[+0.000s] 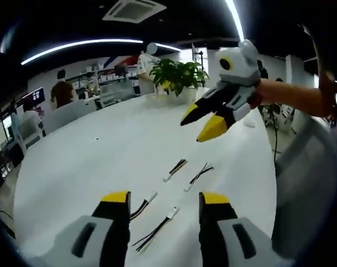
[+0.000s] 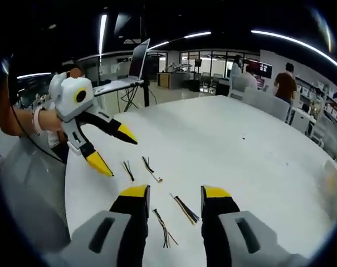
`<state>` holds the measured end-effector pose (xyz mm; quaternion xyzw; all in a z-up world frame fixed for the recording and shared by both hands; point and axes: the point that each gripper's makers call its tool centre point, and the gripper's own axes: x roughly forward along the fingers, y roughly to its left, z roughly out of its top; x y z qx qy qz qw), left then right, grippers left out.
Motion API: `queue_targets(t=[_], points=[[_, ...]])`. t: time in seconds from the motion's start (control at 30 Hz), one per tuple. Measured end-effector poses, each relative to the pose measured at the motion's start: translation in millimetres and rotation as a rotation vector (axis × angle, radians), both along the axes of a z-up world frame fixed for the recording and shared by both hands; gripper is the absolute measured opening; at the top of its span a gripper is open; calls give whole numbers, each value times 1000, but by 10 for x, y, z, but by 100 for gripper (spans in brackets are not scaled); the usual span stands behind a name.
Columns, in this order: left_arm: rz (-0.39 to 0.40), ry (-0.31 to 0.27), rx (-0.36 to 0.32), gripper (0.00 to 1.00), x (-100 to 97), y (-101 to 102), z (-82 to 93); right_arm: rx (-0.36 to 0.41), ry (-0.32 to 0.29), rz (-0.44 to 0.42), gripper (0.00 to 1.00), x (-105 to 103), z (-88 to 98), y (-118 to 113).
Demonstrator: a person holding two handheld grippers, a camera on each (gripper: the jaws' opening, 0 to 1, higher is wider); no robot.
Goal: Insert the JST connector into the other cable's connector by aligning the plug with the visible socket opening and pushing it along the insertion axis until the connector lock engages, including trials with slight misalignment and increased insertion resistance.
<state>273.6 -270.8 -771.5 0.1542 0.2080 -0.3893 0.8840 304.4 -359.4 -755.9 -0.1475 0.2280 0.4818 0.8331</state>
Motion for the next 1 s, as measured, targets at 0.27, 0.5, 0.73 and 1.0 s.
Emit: queue_targets(t=[0.27, 0.5, 0.73, 1.0], points=[[-20, 9, -76, 45, 99, -80, 37, -8, -38, 84, 25, 22, -66, 105], [-95, -21, -27, 39, 145, -124, -34, -42, -31, 131, 24, 64, -211, 110], [-130, 16, -37, 26, 156, -121, -118, -71, -1, 165, 22, 87, -350, 109], [-138, 16, -4, 27, 238, -48, -245, -81, 0, 221, 19, 118, -473, 177]])
